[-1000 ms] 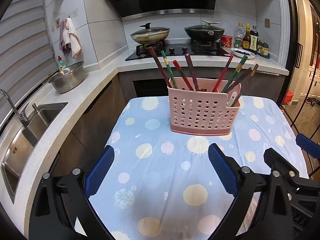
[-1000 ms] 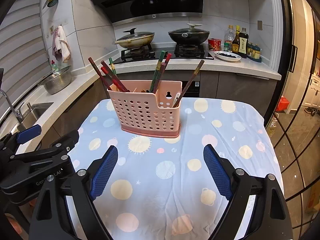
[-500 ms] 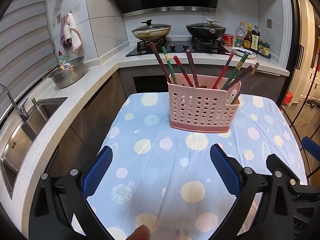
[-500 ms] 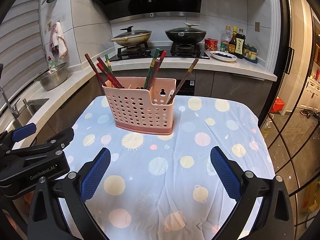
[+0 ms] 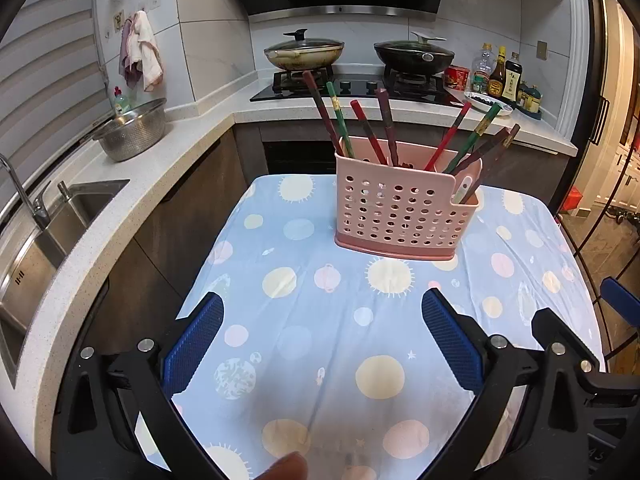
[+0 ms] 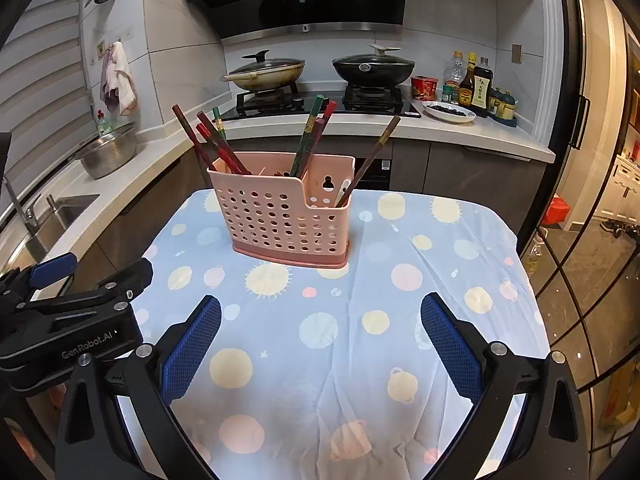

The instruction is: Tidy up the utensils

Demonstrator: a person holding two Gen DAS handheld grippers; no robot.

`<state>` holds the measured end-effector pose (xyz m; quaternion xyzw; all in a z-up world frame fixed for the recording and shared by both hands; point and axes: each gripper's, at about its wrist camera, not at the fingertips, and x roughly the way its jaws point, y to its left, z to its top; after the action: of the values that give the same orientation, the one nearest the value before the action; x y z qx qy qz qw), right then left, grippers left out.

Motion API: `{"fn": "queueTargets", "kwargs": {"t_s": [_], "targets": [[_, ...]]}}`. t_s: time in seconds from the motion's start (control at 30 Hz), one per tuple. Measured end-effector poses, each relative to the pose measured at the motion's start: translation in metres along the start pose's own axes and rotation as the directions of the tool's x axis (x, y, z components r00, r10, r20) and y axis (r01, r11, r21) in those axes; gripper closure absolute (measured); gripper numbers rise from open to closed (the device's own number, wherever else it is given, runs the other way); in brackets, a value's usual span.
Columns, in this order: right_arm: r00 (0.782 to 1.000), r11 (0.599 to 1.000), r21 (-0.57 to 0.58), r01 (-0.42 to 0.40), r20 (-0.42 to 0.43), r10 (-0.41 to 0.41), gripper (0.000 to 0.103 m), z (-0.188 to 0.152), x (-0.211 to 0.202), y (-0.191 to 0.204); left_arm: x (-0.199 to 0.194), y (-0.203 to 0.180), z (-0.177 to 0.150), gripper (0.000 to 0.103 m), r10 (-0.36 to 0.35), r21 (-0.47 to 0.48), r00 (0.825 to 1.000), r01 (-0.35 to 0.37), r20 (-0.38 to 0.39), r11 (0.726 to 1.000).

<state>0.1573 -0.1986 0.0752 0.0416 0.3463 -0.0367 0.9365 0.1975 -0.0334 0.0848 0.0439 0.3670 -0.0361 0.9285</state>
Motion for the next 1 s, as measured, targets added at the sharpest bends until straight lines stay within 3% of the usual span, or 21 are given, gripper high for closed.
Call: {"fn": "queueTargets", "kwargs": {"t_s": [1.0], "targets": [[1.0, 1.0, -0.01, 0.008, -0.004, -0.008, 0.006, 0.0017, -0.0002, 0.0027, 0.0009, 0.0024, 0.0008, 0.008, 0.024, -0.007, 1.0, -0.024, 0.011, 1.0]]}}
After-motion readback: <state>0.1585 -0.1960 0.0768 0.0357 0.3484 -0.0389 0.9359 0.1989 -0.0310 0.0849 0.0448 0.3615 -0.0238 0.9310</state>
